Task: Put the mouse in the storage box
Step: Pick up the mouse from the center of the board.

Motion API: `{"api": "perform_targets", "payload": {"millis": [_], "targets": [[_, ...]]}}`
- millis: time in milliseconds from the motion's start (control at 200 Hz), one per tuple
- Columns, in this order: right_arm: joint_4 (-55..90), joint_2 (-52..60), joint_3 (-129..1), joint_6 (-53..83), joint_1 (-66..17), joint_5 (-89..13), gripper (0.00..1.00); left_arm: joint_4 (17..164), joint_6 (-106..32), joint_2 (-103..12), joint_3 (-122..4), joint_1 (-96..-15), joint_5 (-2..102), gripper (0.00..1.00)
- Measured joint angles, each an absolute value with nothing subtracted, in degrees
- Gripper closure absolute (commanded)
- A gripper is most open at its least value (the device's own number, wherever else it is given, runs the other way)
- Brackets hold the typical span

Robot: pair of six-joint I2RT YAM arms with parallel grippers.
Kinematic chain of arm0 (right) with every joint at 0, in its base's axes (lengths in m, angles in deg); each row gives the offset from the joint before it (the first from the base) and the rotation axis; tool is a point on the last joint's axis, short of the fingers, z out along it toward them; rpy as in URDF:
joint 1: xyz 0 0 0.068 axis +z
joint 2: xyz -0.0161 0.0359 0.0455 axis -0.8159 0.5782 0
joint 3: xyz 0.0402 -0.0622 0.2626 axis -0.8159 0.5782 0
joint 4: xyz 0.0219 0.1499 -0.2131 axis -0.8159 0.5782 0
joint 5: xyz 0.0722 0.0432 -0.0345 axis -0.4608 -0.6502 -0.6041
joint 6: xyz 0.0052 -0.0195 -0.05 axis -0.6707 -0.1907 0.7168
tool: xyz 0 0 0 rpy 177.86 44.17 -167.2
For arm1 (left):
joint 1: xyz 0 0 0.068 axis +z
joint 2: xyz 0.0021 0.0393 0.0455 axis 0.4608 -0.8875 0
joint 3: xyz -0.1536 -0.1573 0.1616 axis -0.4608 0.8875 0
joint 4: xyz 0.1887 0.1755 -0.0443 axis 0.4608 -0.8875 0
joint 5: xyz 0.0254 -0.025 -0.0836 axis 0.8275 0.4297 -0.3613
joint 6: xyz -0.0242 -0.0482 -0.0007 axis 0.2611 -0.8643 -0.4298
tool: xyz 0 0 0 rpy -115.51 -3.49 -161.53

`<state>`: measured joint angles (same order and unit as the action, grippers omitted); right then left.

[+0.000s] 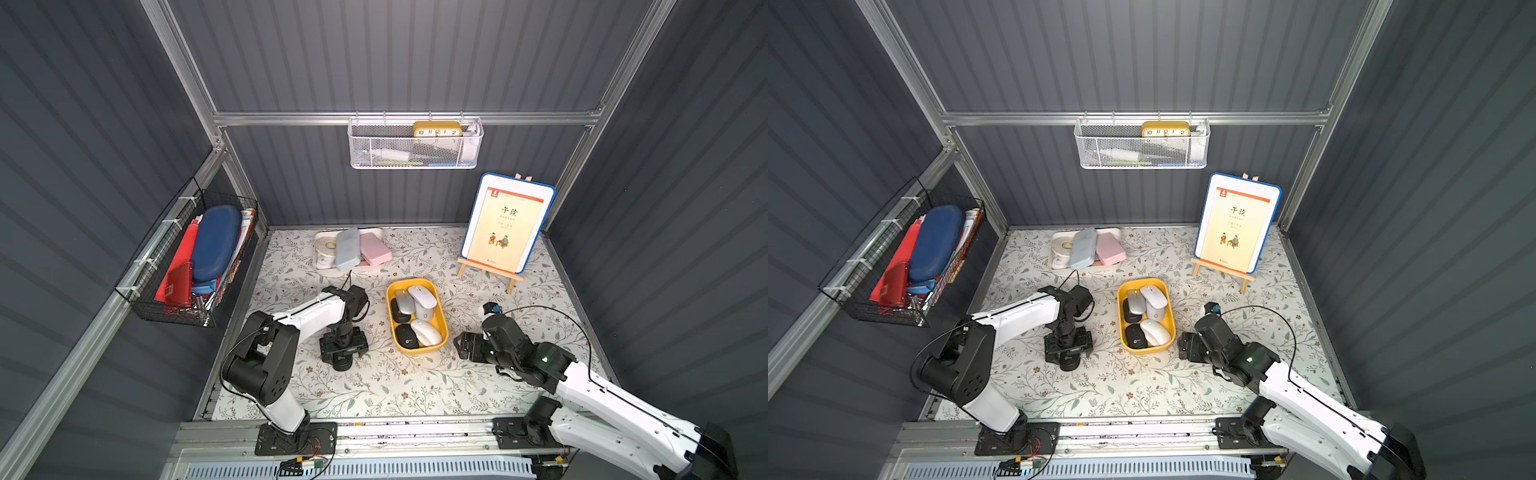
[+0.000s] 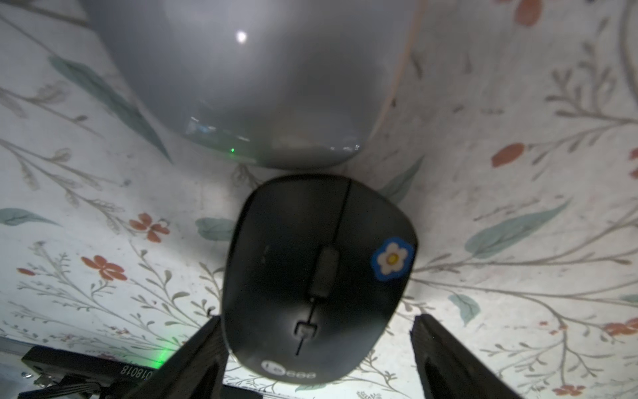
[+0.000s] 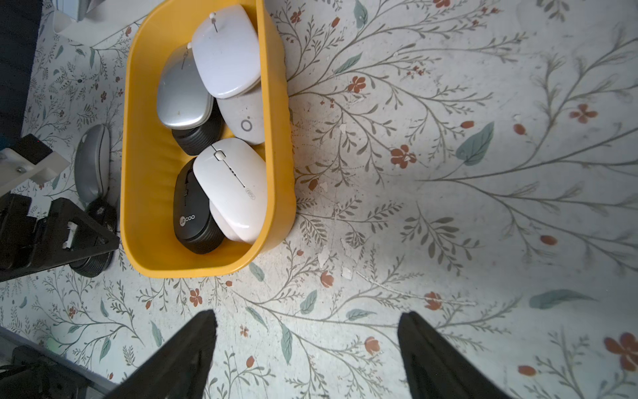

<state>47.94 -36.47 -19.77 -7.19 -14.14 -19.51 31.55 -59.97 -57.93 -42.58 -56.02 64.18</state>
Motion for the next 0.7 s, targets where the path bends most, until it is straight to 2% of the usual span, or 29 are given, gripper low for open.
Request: {"api": "perform_targets", "payload": {"millis": [315,465,600,700], "targets": [[49.1,-37.9,-19.8,-7.1,-14.1,-18.4,0.14,32.4,-58.7,-60.6,-42.6,-55.8,61.2,0.17],[49.3,-38.3,-19.8,-7.1,-14.1,-18.0,0.16,33.1,-58.2,-61.5,-43.5,-55.8,60.0,0.34],[49.4,-38.6,-19.8,-7.1,-14.1,-17.9,0.17,33.4,-57.9,-61.5,-43.7,-55.8,59.9,0.63],[49.3,-38.5,-19.8,-7.1,-14.1,-17.9,0.17,33.5,-58.0,-61.4,-43.7,-55.9,60.0,0.68]]}}
